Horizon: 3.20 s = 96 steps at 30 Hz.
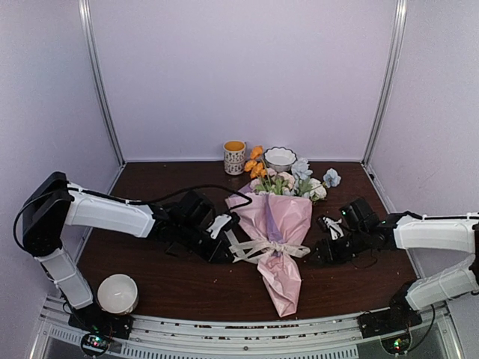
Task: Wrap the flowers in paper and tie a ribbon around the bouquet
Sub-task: Adjust the half-tied ribbon in the folded bouquet, then tie the half-tied ribbon around the folded bouquet.
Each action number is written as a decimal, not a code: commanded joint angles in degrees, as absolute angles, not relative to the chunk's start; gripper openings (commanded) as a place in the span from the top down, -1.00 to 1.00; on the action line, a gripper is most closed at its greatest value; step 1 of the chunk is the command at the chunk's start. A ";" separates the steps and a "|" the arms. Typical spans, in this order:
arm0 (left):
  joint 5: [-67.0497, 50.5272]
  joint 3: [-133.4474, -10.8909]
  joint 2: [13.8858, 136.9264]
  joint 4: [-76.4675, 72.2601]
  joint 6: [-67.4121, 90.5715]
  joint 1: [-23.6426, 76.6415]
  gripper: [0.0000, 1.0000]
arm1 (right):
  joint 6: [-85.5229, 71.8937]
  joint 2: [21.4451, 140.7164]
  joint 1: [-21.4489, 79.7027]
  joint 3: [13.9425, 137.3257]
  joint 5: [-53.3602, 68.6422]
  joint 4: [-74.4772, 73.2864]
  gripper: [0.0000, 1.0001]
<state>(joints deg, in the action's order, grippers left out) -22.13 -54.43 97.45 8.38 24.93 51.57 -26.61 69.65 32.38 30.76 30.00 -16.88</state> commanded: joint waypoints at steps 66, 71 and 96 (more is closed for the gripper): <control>-9.48 -65.10 106.59 16.14 -13.82 51.73 1.00 | -3.41 95.38 34.63 56.06 28.12 -33.26 0.88; -6.37 -65.30 105.57 17.09 -12.64 51.29 1.00 | -3.94 93.53 34.68 55.58 27.19 -33.80 0.97; -17.16 -76.55 116.09 26.66 -22.22 47.33 -0.21 | -5.45 93.48 34.72 55.46 28.73 -32.71 1.00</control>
<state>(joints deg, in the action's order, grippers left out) -17.37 -75.00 115.33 26.35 -19.81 47.55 -4.91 94.76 34.39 55.99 28.29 -33.58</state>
